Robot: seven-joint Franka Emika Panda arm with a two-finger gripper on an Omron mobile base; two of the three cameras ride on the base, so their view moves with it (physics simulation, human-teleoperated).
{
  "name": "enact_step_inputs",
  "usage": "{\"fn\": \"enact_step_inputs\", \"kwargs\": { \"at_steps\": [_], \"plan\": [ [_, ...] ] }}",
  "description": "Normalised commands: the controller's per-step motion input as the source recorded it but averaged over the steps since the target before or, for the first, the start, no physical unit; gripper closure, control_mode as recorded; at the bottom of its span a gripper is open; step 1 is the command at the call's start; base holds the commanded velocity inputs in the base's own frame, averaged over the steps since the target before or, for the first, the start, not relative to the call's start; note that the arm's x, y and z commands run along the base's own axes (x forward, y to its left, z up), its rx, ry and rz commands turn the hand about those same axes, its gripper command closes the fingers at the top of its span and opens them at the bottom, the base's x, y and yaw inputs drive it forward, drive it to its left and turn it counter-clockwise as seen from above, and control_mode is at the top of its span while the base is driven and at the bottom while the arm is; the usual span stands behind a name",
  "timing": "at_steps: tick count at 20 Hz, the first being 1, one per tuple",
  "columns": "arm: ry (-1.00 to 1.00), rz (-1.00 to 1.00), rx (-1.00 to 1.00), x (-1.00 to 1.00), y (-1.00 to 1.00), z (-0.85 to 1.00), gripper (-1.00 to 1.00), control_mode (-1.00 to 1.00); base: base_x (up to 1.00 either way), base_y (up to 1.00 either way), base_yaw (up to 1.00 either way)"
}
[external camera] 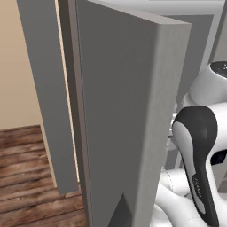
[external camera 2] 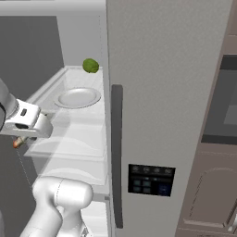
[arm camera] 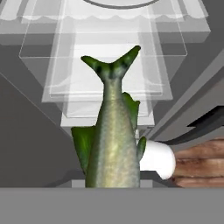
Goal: Retrieve the fish from the fridge and place it on the saucepan with marinade on the stove.
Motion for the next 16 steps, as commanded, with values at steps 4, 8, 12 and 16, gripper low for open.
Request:
{"fn": "enact_step_inputs", "kwargs": {
  "at_steps": [4, 8, 12, 16],
  "plan": [
    [0.00, 0.00, 0.00, -0.09, 0.00, 0.00, 1.00, 1.00, -0.09, -0.01, 0.00],
    [0.00, 0.00, 0.00, 0.00, 0.00, 0.00, 1.00, 1.00, -0.69, -0.39, 0.03],
    [0.00, 0.00, 0.00, 0.00, 0.00, 0.00, 1.00, 1.00, -0.90, -0.85, 0.05],
    [0.00, 0.00, 0.00, 0.00, 0.00, 0.00, 1.00, 1.00, -0.74, -0.81, 0.02]
  ]
}}
